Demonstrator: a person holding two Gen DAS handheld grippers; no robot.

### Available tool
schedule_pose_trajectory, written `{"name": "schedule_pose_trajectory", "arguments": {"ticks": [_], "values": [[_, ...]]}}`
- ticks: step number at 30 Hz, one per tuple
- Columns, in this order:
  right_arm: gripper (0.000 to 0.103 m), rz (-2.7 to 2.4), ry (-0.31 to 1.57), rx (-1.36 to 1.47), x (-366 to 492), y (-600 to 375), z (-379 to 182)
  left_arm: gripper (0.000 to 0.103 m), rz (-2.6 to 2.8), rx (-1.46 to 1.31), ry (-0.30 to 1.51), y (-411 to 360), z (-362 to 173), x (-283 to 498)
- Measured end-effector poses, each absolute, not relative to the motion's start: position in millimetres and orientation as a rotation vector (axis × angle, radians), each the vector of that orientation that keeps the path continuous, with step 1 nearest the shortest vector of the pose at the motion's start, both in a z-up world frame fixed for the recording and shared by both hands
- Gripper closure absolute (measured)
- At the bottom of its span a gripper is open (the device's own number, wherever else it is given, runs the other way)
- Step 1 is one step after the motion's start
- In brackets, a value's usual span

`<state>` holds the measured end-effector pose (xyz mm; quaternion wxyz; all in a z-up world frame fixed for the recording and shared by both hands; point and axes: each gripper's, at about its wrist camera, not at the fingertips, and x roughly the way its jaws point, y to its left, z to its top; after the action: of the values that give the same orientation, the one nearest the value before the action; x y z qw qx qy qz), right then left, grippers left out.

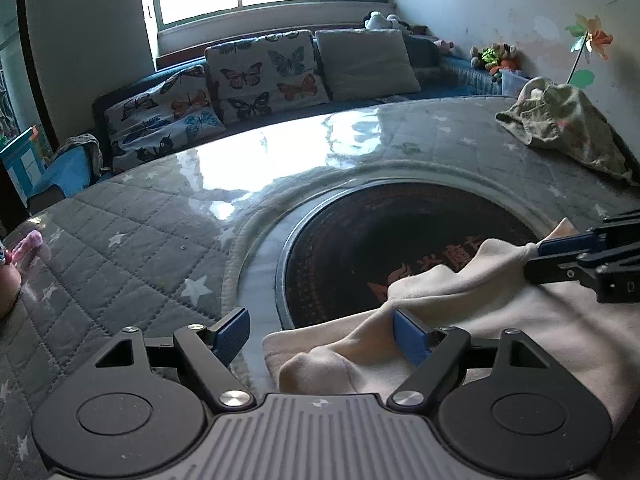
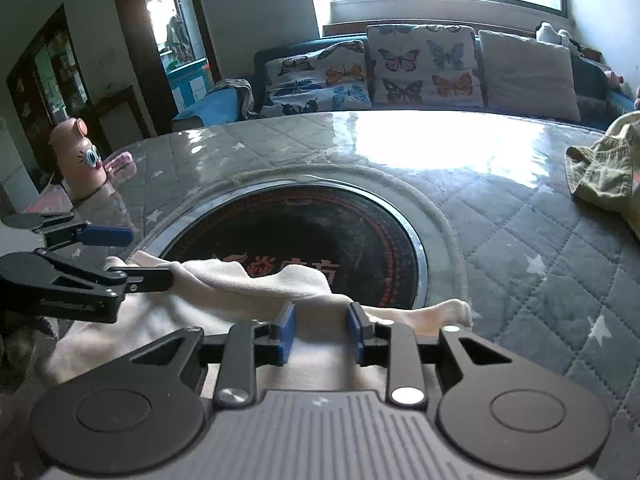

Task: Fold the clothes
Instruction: 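Lay the folded hem down and open both grippers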

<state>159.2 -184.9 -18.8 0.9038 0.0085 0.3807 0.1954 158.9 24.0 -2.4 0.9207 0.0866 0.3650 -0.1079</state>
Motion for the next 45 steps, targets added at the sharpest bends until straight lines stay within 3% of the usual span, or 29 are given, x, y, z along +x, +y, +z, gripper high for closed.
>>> {"name": "schedule_pose_trajectory", "arguments": {"ticks": [7, 21, 35, 45], "values": [[0.068, 0.413, 0.785, 0.015, 158, -183, -16, 0.021, -0.220, 0.181, 0.750, 24, -2, 161], [0.065, 0.427, 0.740, -0.031, 158, -165, -9, 0.016, -0.270, 0.174, 0.718, 13, 13, 159], [0.045, 0.435, 0.748, -0.065, 159, -160, -15, 0.015, -0.275, 0.176, 0.784, 3, -3, 174], [0.041, 0.524, 0.759, -0.153, 124, -148, -9, 0.014, -0.268, 0.176, 0.788, 3, -4, 174]]}}
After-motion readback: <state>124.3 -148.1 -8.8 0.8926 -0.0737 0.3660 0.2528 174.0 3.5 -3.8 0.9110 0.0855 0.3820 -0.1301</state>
